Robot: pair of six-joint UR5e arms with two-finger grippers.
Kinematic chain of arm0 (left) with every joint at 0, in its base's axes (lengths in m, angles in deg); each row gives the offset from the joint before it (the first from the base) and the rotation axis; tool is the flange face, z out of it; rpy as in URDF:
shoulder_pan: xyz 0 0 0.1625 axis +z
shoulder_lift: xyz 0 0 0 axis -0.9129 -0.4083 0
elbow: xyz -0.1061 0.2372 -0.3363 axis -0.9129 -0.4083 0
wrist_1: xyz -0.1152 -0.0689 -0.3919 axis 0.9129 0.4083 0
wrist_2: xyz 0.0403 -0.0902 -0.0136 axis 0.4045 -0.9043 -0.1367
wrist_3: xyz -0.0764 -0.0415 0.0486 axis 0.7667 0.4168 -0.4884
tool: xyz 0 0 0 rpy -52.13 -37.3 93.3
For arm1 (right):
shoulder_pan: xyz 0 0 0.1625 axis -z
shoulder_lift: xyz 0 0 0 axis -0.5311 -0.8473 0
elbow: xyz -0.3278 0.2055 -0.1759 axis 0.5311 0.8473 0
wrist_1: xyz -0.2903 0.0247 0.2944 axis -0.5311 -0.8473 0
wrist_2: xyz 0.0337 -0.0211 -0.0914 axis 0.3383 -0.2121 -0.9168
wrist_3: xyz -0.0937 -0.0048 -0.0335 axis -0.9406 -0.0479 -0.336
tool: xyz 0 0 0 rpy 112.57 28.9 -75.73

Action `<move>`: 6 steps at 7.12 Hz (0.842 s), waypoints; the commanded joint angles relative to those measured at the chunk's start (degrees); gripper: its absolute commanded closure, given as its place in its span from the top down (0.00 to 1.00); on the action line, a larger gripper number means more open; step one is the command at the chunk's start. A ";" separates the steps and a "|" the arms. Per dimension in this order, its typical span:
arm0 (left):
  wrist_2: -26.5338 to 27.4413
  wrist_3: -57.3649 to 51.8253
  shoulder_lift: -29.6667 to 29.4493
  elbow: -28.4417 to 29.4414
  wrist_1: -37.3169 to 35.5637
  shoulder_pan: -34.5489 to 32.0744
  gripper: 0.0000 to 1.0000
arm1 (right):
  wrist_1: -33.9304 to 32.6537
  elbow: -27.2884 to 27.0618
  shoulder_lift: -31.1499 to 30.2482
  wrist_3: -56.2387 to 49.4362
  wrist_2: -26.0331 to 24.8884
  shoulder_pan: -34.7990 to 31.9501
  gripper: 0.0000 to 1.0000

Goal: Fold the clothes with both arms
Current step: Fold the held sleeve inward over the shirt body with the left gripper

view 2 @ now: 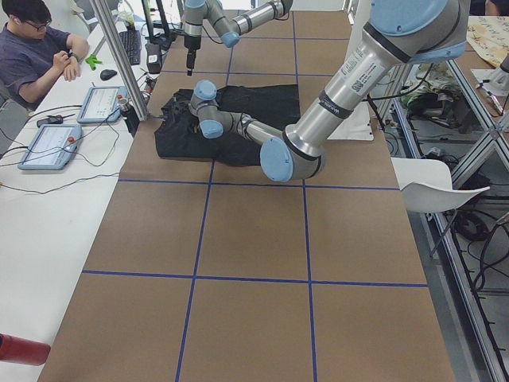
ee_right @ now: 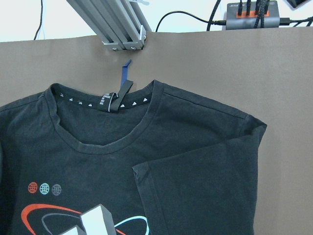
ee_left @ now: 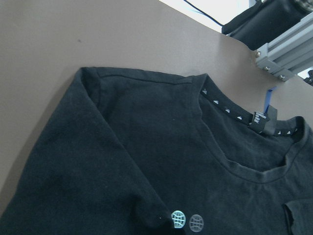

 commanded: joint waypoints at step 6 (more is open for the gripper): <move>1.95 4.53 -5.65 7.66 6.23 0.39 0.00 | 1.92 0.06 -2.23 -0.29 0.32 -0.51 1.00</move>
